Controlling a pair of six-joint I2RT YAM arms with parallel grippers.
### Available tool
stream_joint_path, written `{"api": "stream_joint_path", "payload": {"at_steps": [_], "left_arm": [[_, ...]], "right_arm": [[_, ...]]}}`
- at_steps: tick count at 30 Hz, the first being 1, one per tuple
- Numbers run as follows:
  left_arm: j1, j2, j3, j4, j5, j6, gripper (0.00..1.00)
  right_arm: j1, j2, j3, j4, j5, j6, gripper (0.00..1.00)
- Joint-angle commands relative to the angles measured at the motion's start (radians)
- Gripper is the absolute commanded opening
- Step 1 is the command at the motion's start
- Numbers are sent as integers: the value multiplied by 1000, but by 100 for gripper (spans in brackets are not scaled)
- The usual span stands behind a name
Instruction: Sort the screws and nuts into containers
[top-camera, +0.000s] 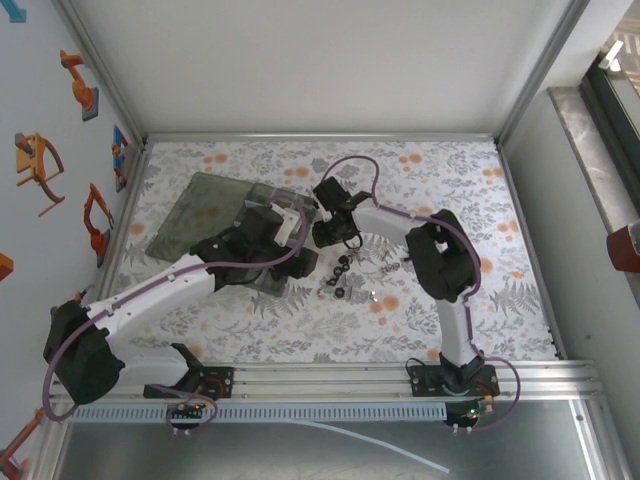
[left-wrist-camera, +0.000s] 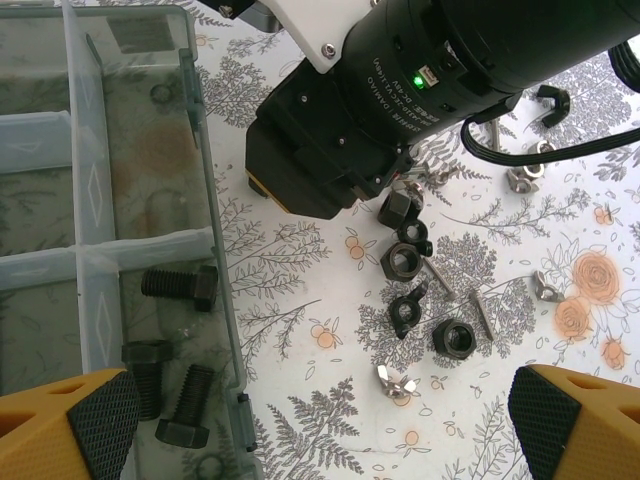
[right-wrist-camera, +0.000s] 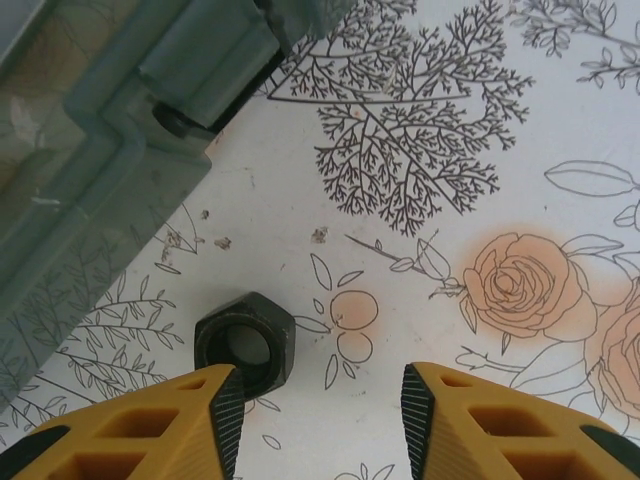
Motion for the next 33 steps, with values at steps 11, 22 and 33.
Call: {"api": "stream_joint_path", "payload": {"at_steps": [11,22,33], "left_arm": [[4,-21,-2,-14,-10,6,97],[4,-30,6,-23,-14,6,97],[3,2,35,-12,11,12,97]], "right_arm": [[10,29,-5,66,-124,40,49],[11,56,-14,18,38,57,37],[-54,-31,-130,71,74,57,24]]}}
